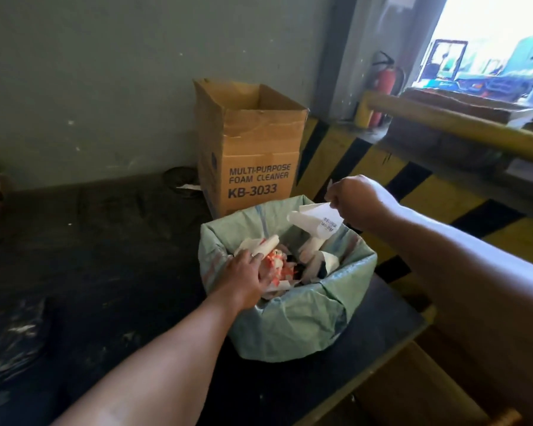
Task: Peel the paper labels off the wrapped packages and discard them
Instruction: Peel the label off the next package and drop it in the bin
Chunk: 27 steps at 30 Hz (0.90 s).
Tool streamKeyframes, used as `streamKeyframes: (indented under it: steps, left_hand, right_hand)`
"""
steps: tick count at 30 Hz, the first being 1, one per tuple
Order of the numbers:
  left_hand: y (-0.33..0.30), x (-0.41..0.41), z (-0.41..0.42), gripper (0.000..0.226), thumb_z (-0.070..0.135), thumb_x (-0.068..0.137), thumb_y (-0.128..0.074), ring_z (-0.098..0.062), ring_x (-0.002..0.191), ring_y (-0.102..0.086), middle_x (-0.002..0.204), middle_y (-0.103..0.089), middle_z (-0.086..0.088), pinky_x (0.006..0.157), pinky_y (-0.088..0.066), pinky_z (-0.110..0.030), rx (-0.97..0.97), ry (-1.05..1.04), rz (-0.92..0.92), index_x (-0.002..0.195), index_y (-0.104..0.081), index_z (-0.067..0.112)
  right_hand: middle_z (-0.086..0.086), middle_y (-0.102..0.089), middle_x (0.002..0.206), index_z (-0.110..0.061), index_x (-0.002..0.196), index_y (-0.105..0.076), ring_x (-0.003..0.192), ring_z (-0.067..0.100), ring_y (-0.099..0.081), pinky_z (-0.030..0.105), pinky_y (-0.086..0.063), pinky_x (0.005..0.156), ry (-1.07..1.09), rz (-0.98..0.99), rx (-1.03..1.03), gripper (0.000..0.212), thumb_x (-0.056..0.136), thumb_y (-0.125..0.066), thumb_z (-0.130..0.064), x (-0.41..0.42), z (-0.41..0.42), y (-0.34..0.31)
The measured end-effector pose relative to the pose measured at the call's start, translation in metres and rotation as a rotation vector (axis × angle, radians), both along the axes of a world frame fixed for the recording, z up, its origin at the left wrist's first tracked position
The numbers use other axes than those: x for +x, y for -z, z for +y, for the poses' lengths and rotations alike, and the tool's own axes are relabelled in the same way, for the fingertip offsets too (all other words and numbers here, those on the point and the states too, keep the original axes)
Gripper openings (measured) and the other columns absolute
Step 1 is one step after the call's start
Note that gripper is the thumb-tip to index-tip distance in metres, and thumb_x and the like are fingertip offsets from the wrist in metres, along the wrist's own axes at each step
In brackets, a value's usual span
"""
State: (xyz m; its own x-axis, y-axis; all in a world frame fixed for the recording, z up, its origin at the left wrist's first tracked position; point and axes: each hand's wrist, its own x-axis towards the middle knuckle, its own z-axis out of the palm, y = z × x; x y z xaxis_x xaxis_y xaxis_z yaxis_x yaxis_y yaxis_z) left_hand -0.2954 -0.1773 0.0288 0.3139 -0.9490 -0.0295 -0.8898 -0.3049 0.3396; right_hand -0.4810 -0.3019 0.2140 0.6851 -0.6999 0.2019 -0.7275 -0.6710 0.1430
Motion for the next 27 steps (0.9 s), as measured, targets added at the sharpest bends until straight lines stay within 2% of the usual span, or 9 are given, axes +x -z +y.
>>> streamKeyframes:
  steps: [3, 5, 7, 9, 14, 17, 20, 24, 27]
  left_hand:
    - [0.014, 0.001, -0.004, 0.076, 0.061, 0.1, -0.032, -0.03, 0.15, -0.019, 0.164, -0.02, -0.01, 0.123, -0.01, -0.045, -0.003, -0.016, 0.039, 0.159, -0.018, 0.015]
    - [0.018, 0.001, -0.006, 0.076, 0.058, 0.101, -0.032, -0.028, 0.152, -0.014, 0.165, -0.016, -0.011, 0.124, -0.006, -0.044, -0.017, -0.016, 0.042, 0.159, -0.012, 0.013]
    - [0.016, -0.002, -0.004, 0.074, 0.055, 0.103, -0.031, -0.027, 0.152, -0.012, 0.166, -0.013, -0.011, 0.123, -0.004, -0.043, -0.017, -0.015, 0.029, 0.159, -0.01, 0.013]
    - [0.016, -0.003, -0.002, 0.073, 0.054, 0.103, -0.03, -0.025, 0.153, -0.008, 0.167, -0.009, -0.01, 0.122, 0.001, -0.041, -0.013, -0.012, 0.032, 0.16, -0.01, 0.012]
    - [0.019, -0.001, -0.002, 0.074, 0.058, 0.102, -0.027, -0.025, 0.153, -0.007, 0.167, -0.009, -0.009, 0.124, 0.001, -0.043, -0.035, -0.004, 0.036, 0.16, -0.013, 0.013]
    - [0.02, -0.001, -0.004, 0.074, 0.059, 0.102, -0.028, -0.024, 0.153, -0.006, 0.167, -0.008, -0.007, 0.124, 0.001, -0.046, -0.039, -0.014, 0.044, 0.16, -0.013, 0.015]
    - [0.022, 0.0, -0.004, 0.075, 0.06, 0.101, -0.03, -0.025, 0.154, -0.004, 0.168, -0.007, -0.006, 0.124, 0.0, -0.046, -0.045, -0.02, 0.057, 0.16, -0.011, 0.017]
    - [0.025, 0.002, -0.006, 0.077, 0.062, 0.1, -0.029, -0.025, 0.154, -0.003, 0.168, -0.006, -0.005, 0.124, 0.0, -0.047, -0.044, -0.019, 0.041, 0.16, -0.01, 0.017]
    - [0.029, 0.004, -0.006, 0.078, 0.063, 0.1, -0.029, -0.025, 0.154, -0.003, 0.168, -0.007, -0.005, 0.125, -0.001, -0.047, -0.039, -0.014, 0.043, 0.16, -0.01, 0.018]
  right_hand:
    - [0.006, -0.07, 0.095, -0.013, 0.102, -0.073, 0.088, 0.025, -0.068, 0.04, -0.058, 0.079, 0.057, 0.049, -0.008, 0.022, 0.09, -0.054, -0.015, -0.006, -0.013, 0.005]
    - [0.004, -0.072, 0.096, -0.013, 0.104, -0.074, 0.088, 0.02, -0.07, 0.034, -0.059, 0.079, 0.044, 0.074, -0.019, 0.021, 0.091, -0.058, -0.015, -0.006, -0.025, 0.011]
    - [0.0, -0.073, 0.095, -0.015, 0.106, -0.074, 0.087, 0.016, -0.071, 0.03, -0.06, 0.078, 0.047, 0.043, -0.004, 0.02, 0.09, -0.063, -0.014, -0.005, -0.034, 0.013]
    - [0.0, -0.073, 0.095, -0.017, 0.106, -0.074, 0.086, 0.018, -0.07, 0.032, -0.06, 0.077, 0.061, -0.006, 0.031, 0.021, 0.088, -0.064, -0.014, -0.004, -0.031, 0.011]
    - [0.01, -0.069, 0.102, -0.015, 0.107, -0.073, 0.093, 0.03, -0.066, 0.04, -0.056, 0.078, 0.027, -0.027, 0.022, 0.028, 0.092, -0.05, -0.009, -0.004, -0.026, 0.009]
    - [0.003, -0.071, 0.102, -0.014, 0.11, -0.073, 0.089, 0.02, -0.069, 0.034, -0.059, 0.078, -0.052, -0.04, -0.026, 0.029, 0.089, -0.058, 0.0, -0.002, -0.034, 0.012]
    - [-0.001, -0.073, 0.101, -0.017, 0.111, -0.073, 0.085, 0.015, -0.069, 0.027, -0.058, 0.076, -0.063, -0.162, 0.039, 0.035, 0.088, -0.059, 0.006, 0.001, -0.034, 0.015]
    - [-0.007, -0.073, 0.096, -0.023, 0.108, -0.075, 0.082, 0.011, -0.068, 0.02, -0.051, 0.071, -0.086, -0.236, 0.069, 0.038, 0.087, -0.06, 0.005, 0.002, -0.035, 0.02]
    - [-0.009, -0.073, 0.095, -0.027, 0.105, -0.076, 0.083, 0.011, -0.069, 0.022, -0.052, 0.071, -0.094, -0.263, 0.097, 0.035, 0.088, -0.062, 0.001, 0.002, -0.034, 0.019]
